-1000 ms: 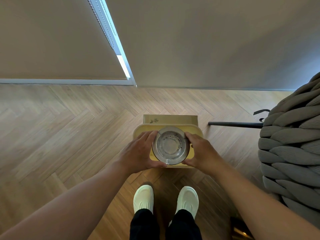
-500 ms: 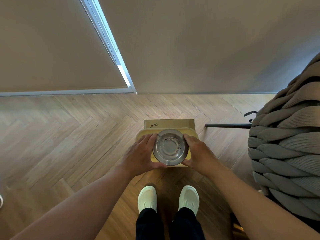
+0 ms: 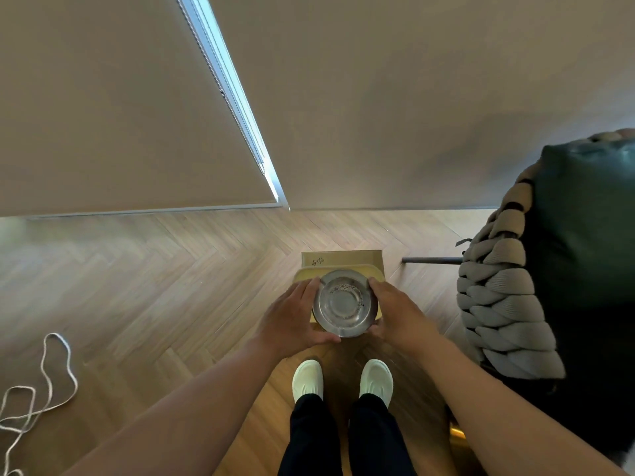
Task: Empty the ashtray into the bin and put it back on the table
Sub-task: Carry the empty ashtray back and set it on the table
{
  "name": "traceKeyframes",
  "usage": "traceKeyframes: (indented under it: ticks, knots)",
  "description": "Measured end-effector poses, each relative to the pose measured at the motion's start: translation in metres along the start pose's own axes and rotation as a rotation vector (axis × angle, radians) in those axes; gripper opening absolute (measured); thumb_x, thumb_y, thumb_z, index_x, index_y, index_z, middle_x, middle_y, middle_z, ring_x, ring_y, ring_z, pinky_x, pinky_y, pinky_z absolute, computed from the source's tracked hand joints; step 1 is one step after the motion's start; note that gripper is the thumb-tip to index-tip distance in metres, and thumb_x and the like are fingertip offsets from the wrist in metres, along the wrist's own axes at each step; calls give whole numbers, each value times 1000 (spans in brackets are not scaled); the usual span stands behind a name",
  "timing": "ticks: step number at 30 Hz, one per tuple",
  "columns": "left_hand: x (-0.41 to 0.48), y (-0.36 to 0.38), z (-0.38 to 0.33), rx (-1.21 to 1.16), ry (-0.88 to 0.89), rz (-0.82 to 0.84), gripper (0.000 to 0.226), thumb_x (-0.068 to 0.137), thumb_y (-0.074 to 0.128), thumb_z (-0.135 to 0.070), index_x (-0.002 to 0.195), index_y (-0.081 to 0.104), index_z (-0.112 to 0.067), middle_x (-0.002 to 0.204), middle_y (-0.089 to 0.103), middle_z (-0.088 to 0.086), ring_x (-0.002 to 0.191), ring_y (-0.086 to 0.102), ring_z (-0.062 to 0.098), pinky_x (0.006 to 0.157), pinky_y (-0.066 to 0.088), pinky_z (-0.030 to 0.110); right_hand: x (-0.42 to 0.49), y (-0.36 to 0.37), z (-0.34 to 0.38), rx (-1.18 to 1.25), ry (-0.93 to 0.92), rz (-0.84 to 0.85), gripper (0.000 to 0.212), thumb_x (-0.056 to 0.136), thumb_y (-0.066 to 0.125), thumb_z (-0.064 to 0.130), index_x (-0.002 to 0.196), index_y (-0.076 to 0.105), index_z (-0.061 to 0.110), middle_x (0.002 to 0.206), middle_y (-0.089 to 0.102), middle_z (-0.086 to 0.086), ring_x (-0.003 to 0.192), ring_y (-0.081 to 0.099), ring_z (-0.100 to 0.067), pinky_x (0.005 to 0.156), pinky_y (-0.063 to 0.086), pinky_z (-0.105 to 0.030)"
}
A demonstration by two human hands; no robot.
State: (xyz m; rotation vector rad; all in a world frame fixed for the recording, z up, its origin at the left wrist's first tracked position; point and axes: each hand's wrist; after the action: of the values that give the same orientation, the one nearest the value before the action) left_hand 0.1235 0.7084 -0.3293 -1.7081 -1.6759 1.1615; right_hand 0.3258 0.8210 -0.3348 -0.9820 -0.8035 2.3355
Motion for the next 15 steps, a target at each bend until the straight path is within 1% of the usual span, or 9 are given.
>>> traceKeyframes:
  ticks: [3,6,10,15]
  knots:
    - [-19,-26,-21,-5,-27,5,108,53,68,-81,138,35,-23,136,53,-3,120,52,15,93,47,30,-23,-17,21,-4,7,9,88,72,84,30,144,33,21,133,54,-2,117,56,-22,97,51,-41]
    - [-40,-50,-39,-13,-52,-1,107,54,71,-78,139,36,-23,136,53,-4,120,52,15,94,46,30,-45,-34,43,16,-5,16,80,71,85,29,135,38,25,129,55,0,113,57,-20,95,52,-40]
    - [-66,-74,-58,-20,-72,12,110,55,72,-77,142,36,-20,139,51,-4,124,49,15,98,45,31,-71,-48,67,27,-35,22,71,69,85,27,125,42,31,126,55,6,109,57,-16,92,50,-34]
    - [-93,-94,-74,-24,-60,-10,110,55,76,-74,142,38,-18,138,53,-2,124,51,17,99,46,33,-103,-57,88,26,-59,19,69,71,85,27,125,43,28,126,54,5,107,57,-16,91,51,-37]
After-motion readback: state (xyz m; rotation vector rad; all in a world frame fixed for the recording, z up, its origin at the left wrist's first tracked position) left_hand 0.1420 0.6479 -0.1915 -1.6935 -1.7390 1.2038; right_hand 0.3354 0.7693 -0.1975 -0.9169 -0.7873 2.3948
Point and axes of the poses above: each hand's wrist, its own x-axis towards the middle knuckle, its own y-axis out of the palm, z = x × y
